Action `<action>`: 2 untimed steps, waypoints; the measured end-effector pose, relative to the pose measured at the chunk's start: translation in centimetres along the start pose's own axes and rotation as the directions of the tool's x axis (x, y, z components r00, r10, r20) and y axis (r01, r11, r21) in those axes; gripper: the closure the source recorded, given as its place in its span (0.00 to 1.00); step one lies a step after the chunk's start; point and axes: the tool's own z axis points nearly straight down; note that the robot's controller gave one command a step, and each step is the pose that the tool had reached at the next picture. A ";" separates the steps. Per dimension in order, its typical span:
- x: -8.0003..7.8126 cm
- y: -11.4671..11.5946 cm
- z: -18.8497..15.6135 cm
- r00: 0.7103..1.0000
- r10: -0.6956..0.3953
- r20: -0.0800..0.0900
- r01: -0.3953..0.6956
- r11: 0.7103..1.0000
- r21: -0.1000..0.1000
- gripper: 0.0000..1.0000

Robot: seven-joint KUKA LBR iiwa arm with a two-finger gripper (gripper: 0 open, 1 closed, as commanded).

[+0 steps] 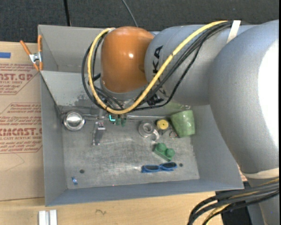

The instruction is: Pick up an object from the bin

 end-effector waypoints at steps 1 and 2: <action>3.2 -10.9 6.8 1.000 0.009 -0.001 -0.009 1.000 0.004 0.00; 0.2 -12.2 7.6 1.000 0.006 0.010 -0.006 1.000 0.000 0.00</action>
Offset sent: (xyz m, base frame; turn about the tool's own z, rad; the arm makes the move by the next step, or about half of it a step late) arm -0.0306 -0.1040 -0.0639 0.0026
